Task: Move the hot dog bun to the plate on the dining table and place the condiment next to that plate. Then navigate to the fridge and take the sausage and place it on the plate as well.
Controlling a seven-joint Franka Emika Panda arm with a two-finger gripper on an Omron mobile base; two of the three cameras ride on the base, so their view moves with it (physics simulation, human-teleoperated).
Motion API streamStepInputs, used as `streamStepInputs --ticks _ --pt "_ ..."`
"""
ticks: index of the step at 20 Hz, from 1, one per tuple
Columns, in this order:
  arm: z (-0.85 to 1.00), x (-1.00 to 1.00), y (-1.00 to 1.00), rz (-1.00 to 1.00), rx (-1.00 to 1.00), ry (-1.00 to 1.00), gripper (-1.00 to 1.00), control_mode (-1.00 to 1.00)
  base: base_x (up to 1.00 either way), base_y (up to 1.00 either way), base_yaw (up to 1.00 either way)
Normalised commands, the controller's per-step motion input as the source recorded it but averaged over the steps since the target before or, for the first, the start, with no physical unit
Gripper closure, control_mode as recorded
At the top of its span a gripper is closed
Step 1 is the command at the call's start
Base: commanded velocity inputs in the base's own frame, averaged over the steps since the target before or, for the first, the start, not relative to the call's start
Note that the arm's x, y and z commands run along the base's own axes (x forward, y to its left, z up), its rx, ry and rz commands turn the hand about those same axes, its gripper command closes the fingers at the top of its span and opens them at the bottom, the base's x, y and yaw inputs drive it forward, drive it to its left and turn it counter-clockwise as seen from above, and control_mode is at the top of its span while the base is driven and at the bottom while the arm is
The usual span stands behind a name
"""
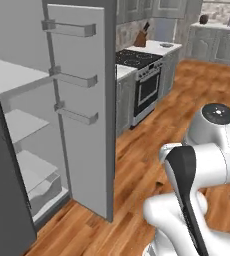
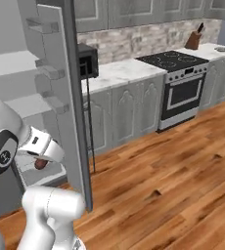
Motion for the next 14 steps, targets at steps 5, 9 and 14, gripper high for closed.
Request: streamStepInputs --ticks 5,9,14 --pt "0.00 0.00 0.00 0.00 0.00 0.00 1.00 1.00 -0.90 -0.45 -0.59" --pt "0.00 0.00 0.00 0.00 0.00 0.00 1.00 1.00 -0.86 -0.65 -0.55" --pt "0.00 0.00 0.00 0.00 0.00 0.00 1.00 1.00 -0.72 -0.89 -0.51"
